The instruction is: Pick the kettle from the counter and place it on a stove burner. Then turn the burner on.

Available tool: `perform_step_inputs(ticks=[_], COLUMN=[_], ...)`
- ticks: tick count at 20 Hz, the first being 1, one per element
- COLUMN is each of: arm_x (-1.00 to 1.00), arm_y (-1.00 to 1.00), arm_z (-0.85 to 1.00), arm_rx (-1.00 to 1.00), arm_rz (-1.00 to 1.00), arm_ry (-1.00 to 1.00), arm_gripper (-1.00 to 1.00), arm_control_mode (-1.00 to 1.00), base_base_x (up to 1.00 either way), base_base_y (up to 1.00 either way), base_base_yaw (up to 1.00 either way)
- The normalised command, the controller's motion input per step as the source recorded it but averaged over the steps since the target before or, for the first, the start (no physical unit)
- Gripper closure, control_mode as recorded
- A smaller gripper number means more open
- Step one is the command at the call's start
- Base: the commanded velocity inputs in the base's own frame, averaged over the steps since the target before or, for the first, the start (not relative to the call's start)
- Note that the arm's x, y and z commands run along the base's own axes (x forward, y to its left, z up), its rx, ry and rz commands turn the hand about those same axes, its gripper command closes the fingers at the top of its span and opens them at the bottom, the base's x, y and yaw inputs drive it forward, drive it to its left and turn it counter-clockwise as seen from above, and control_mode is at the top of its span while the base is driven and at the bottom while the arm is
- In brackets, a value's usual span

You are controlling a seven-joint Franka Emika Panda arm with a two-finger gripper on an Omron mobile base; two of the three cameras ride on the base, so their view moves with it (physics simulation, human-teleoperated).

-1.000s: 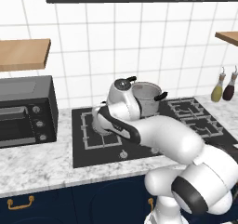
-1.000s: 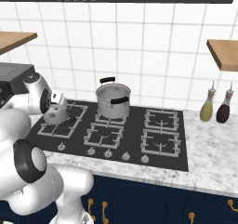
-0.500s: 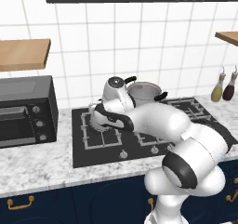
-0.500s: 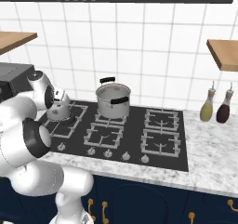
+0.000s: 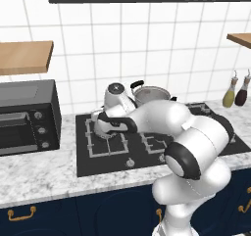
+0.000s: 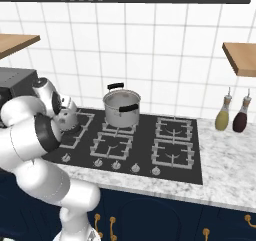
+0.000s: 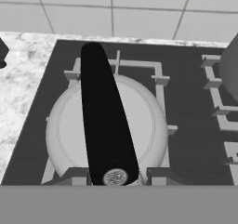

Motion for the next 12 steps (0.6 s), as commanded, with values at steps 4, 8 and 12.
perform_step_inputs(ticks=[4,8,12], arm_x=[0.16,0.1,0.04], arm_y=[0.01,0.02,0.04], arm_z=[-0.12,-0.01,-0.16], arm_rx=[0.0,0.0,0.0], arm_rz=[0.0,0.0,0.0], arm_ry=[0.0,0.0,0.0], arm_gripper=[1.0,1.0,1.0], arm_control_mode=[-1.0,-1.0,-1.0], base_base_x=[0.0,0.0,0.0], base_base_y=[0.0,0.0,0.0], base_base_yaw=[0.0,0.0,0.0])
